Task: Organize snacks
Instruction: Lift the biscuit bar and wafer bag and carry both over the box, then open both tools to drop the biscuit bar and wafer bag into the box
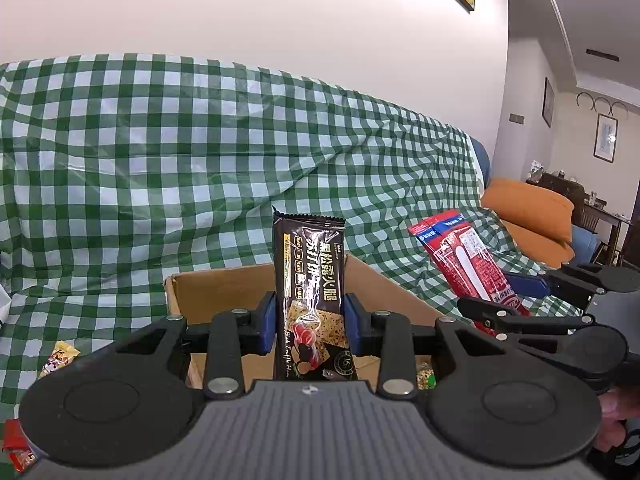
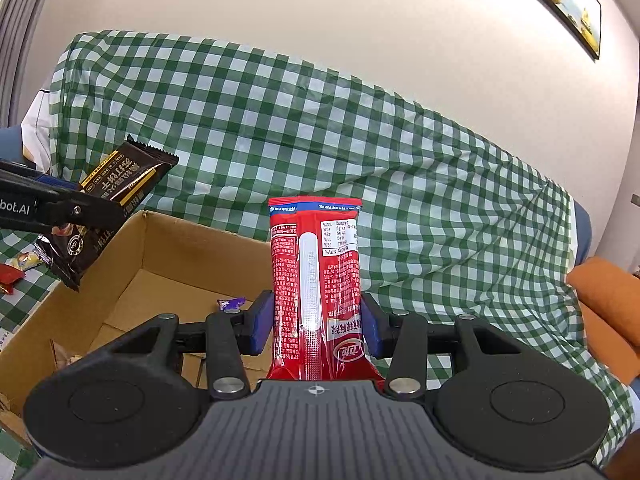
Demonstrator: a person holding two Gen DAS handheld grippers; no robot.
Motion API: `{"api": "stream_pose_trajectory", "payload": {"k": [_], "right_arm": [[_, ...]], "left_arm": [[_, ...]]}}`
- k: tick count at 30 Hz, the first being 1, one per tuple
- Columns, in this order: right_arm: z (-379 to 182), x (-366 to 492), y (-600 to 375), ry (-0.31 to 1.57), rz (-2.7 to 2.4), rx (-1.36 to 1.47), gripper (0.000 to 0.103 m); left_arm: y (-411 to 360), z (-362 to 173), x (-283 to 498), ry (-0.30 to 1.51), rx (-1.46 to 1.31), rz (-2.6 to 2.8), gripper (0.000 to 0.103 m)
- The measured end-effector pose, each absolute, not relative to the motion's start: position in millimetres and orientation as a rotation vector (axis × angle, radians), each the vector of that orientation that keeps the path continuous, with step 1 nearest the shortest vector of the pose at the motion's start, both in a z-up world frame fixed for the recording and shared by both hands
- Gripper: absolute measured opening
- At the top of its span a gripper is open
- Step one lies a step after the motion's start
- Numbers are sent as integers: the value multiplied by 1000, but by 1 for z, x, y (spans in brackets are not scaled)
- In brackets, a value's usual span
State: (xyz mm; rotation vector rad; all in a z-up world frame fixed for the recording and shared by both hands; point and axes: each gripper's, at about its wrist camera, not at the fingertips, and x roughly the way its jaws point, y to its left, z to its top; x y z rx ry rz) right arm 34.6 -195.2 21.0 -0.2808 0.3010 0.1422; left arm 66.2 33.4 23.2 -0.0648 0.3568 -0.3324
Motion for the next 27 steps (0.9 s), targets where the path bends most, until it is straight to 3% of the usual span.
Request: {"api": "stream_pose_trajectory", "payload": {"k": [24, 27], "right_arm": [[21, 33, -192, 293, 136, -283, 48], [21, 33, -191, 288, 120, -291, 54]], "left_arm": [[28, 23, 66, 366, -54, -370, 38], [26, 19, 69, 405, -60, -399, 43]]}}
